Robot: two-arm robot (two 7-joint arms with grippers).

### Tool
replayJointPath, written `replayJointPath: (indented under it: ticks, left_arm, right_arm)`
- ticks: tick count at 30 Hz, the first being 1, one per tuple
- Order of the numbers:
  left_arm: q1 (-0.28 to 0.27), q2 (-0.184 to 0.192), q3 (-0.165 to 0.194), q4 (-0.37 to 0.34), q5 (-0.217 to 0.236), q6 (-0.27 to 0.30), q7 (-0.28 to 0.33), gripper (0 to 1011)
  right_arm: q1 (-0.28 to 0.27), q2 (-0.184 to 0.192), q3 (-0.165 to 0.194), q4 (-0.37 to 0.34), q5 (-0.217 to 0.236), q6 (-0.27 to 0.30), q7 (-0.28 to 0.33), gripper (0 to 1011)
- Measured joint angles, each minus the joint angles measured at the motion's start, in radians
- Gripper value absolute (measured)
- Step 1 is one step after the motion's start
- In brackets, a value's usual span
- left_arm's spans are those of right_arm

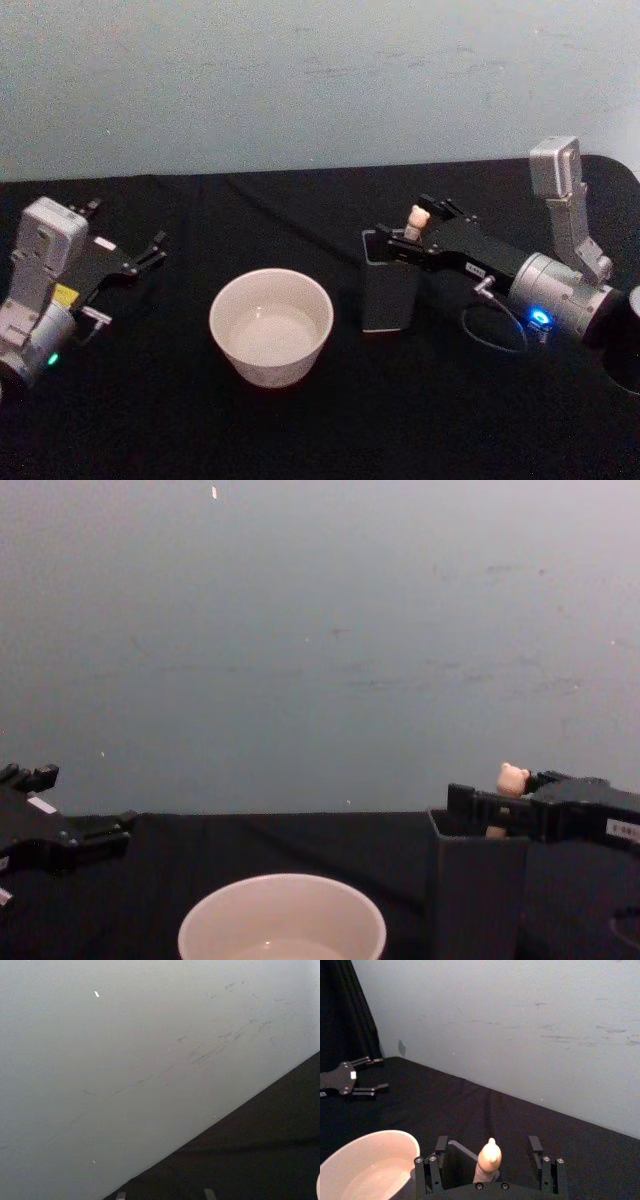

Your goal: Pick up the stirring spoon with one hand, stir inside the cup, then place it back in its original position.

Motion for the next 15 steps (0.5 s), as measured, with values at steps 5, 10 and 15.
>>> replayJointPath:
  ticks: [5,10,15]
  left_arm:
    - [0.000,0.000,0.000,0.000,0.000,0.000,0.000,1001]
    - [0.000,0.000,0.000,0.000,0.000,0.000,0.000,1002]
    - [0.000,0.000,0.000,0.000,0.000,0.000,0.000,1001]
  right_arm:
    - [0.000,0.000,-0.001,-0.001,-0.007,0.000,-0.004,1002]
    - [0.000,0.000,-0.001,-0.001,-0.004,0.000,-0.003,1002]
    - [0.000,0.000,0.000,-0.001,-0.001,0.000,-0.002,944]
